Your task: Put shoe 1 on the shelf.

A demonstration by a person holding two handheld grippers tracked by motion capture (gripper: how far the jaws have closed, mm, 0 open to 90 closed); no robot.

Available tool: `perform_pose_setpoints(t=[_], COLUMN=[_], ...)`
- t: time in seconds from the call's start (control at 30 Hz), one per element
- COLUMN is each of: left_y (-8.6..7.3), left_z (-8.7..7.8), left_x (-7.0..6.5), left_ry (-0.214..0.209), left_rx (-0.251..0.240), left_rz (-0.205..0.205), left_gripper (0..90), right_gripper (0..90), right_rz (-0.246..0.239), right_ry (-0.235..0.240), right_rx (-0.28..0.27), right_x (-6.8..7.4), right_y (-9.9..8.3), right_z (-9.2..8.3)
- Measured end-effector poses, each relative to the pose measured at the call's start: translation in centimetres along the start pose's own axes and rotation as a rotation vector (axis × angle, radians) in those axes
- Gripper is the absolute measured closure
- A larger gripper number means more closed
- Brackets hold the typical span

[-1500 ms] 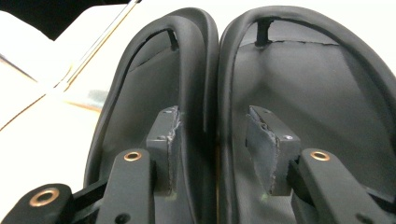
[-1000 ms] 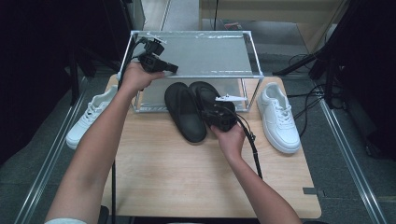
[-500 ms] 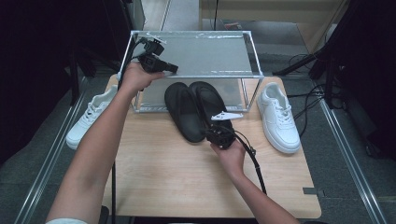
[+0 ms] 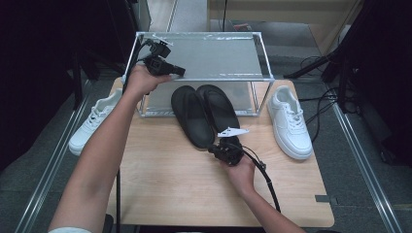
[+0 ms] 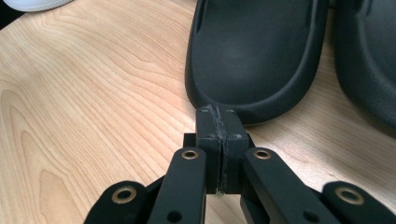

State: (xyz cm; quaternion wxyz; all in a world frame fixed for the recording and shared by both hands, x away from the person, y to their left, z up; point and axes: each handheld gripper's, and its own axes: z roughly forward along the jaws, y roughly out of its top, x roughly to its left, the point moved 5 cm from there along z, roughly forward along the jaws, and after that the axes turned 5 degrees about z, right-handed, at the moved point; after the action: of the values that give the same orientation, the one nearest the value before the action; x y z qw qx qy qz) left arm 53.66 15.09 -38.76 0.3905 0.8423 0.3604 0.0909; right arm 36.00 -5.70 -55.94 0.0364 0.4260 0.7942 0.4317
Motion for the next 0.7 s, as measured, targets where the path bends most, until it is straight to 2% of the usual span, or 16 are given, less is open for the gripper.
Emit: perform_pose_setpoints(t=[0.37, 0.7], left_y=[-0.1, -0.1], left_z=[0.0, 0.0], left_x=[0.1, 0.1], left_ry=[-0.005, -0.005], left_rx=[-0.007, -0.014], left_rz=[-0.004, -0.008], left_gripper=[88.1, 88.1], right_gripper=[89.9, 89.6], right_rz=[0.011, 0.023], right_ry=[-0.017, -0.009], right_rx=[-0.001, -0.013], right_x=[-0.5, -0.2], right_y=[0.0, 0.6], right_z=[1.4, 2.2])
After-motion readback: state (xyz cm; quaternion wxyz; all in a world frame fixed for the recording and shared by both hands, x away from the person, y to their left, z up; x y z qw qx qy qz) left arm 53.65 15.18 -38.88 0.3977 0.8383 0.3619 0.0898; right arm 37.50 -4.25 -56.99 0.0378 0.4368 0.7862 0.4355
